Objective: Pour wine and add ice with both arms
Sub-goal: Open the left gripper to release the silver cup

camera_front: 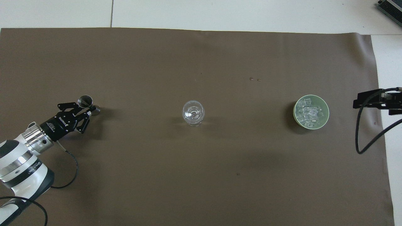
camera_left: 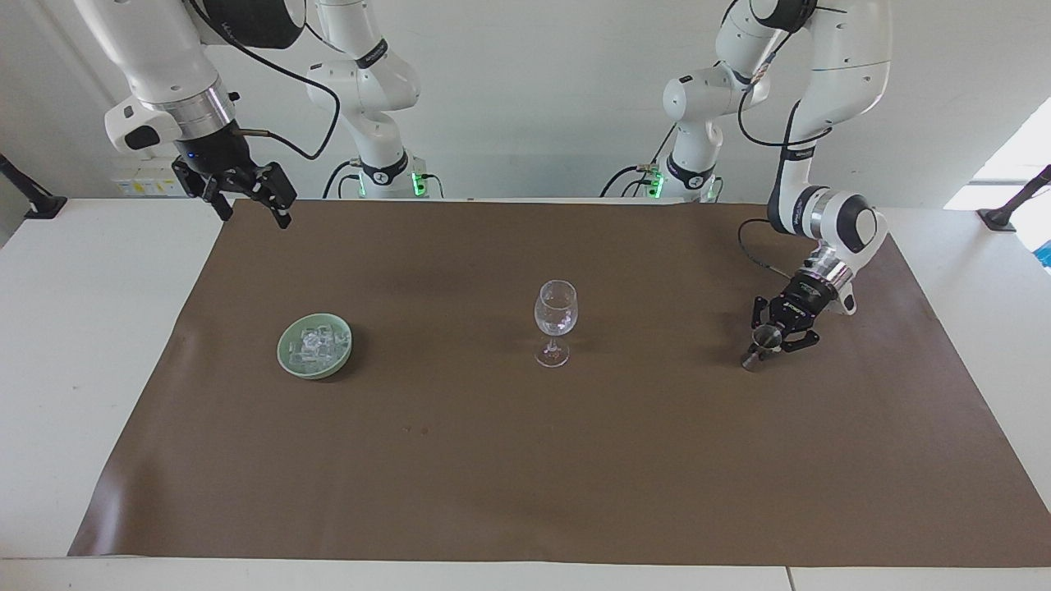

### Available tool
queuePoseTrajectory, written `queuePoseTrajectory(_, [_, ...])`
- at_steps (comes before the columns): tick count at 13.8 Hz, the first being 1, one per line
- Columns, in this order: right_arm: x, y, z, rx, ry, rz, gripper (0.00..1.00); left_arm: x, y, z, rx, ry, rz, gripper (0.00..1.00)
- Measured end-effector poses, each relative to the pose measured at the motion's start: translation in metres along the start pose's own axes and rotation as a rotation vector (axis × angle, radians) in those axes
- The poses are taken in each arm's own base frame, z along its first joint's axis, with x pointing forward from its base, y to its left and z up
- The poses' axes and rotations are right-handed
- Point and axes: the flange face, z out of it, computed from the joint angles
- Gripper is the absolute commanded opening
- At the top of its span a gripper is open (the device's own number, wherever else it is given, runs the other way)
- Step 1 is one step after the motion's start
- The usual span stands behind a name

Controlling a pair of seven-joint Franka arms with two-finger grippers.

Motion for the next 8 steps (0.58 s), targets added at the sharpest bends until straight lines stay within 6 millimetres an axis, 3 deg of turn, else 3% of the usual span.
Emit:
queuePoseTrajectory(6, [0.0,0.0,0.0,0.0,0.0,0.0,1.0,0.0009,0.0011,-0.0013,-0.009,0.007,-0.032,0.82])
queuePoseTrajectory(7, [0.0,0.0,0.0,0.0,0.0,0.0,1.0,0.0011,0.0013,-0.0016,-0.01,0.01,-0.036,0.97])
queuePoseTrajectory(8, [0.0,0.0,0.0,0.0,0.0,0.0,1.0,0.0014,0.0015,-0.0018,-0.012,0.012,-0.041,1.0])
